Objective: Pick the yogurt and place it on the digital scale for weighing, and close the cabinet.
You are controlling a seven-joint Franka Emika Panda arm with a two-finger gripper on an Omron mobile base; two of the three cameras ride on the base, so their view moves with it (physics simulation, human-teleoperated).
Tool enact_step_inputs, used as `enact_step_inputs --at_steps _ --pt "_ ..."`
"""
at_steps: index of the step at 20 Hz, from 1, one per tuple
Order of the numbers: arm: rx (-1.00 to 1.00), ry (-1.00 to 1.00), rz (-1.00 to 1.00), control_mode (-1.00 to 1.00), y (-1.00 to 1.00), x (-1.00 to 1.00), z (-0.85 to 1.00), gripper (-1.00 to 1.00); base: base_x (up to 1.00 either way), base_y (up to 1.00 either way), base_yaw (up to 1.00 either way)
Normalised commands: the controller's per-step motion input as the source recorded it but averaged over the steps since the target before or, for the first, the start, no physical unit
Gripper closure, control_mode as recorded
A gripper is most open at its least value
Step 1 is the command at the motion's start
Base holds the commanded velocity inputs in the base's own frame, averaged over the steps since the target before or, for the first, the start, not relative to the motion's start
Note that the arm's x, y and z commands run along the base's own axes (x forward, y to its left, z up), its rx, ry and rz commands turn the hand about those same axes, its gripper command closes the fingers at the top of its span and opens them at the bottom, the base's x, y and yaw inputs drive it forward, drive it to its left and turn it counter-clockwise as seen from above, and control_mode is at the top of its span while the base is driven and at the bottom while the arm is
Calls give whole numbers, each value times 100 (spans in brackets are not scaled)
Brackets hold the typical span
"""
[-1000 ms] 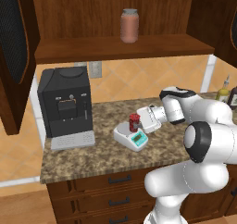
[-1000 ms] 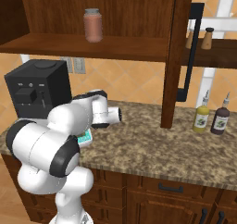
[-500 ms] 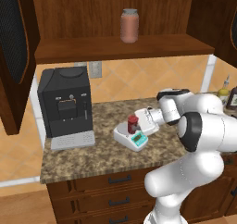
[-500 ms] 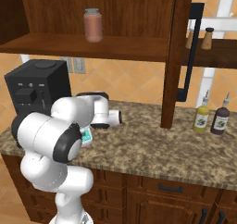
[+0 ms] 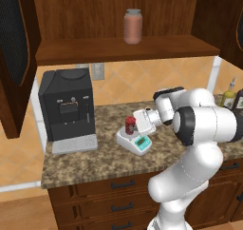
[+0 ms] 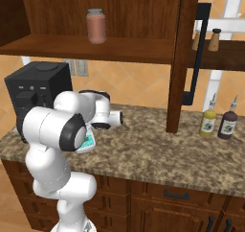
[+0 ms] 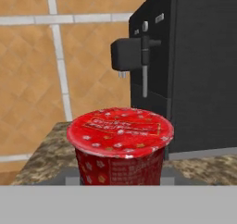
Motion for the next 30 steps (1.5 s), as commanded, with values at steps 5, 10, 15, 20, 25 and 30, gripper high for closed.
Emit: enact_step_inputs --at_steps 5,10,15,20,25,30 --pt "0 -8 0 -100 0 9 -37 100 0 0 0" --pt "0 -10 0 -100 0 7 -24 100 0 0 0" --pt "0 0 0 -100 -1 2 -4 -100 0 0 0" --pt "0 0 0 -100 -7 0 0 -100 0 0 0" --pt "1 0 0 -100 -9 0 0 -100 0 0 0" --pt "7 0 1 -100 -28 7 -3 -100 0 0 0"
